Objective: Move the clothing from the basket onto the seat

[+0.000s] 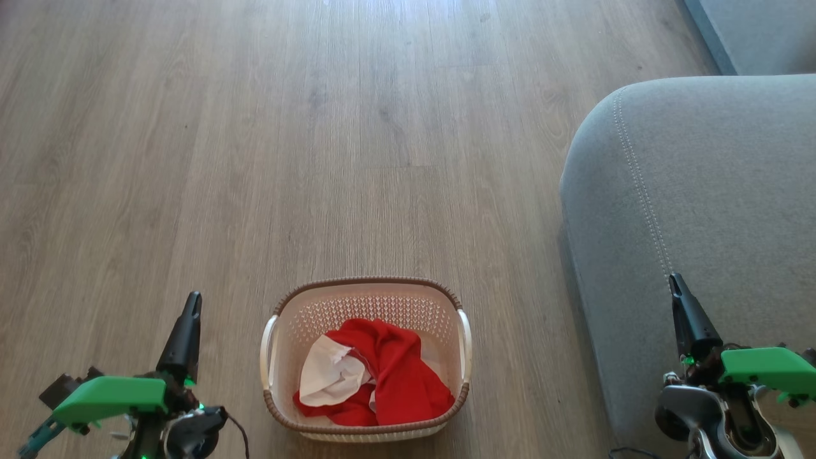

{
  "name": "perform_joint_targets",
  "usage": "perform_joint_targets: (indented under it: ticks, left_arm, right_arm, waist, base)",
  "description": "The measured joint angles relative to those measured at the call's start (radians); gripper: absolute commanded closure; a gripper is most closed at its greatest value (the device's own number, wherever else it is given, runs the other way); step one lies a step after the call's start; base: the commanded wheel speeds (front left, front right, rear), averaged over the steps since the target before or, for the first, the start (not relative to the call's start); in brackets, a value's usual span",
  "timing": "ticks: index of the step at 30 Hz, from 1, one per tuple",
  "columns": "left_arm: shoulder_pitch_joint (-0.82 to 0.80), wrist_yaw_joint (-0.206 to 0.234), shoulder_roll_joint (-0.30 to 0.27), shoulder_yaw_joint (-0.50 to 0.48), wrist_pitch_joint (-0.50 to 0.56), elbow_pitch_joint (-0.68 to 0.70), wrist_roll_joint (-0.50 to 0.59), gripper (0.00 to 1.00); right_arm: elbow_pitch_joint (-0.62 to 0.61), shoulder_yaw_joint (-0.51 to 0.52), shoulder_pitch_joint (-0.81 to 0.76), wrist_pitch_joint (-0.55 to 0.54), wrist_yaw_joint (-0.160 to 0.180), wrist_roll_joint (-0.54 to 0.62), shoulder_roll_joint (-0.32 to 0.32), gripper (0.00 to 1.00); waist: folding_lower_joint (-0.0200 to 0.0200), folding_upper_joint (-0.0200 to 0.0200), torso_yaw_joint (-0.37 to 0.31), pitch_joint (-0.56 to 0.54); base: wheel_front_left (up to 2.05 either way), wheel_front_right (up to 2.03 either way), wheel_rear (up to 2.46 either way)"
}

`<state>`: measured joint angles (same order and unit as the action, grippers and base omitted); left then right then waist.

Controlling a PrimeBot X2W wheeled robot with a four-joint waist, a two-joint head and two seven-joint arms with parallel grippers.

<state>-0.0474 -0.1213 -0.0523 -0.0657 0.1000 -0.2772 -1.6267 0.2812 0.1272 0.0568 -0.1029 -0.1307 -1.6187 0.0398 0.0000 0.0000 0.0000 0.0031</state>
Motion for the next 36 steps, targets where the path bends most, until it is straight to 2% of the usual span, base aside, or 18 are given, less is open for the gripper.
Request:
perform_joint_targets:
  ticks: [18,19,24,36]
  left_arm:
    - [-0.001,0.0,0.002,-0.001,0.002,0.0,0.0,1.0]
    - [0.001,0.002,0.002,0.0,0.001,-0.007,0.0,0.0]
    - [0.064,0.002,0.017,0.003,0.001,-0.077,0.0,0.0]
    - [0.067,0.002,0.017,0.0,-0.033,-0.059,0.021,0.0]
  right_arm:
    - [0.0,0.001,0.0,0.0,0.0,0.0,0.0,1.0]
    - [0.009,0.0,-0.002,0.0,0.0,0.0,-0.002,0.0]
    - [0.08,-0.005,-0.057,0.001,0.0,0.0,-0.006,0.0]
    - [0.059,-0.001,-0.066,0.034,0.0,0.046,-0.006,0.0]
  waist:
    - [0.0,0.0,0.0,0.0]
    - [0.0,0.0,0.0,0.0]
    - [0.0,0.0,0.0,0.001]
    - [0.0,0.0,0.002,0.004]
  base:
    - [0.0,0.0,0.0]
    - [0.0,0.0,0.0]
    - [0.0,0.0,0.0]
    - [0.0,0.0,0.0]
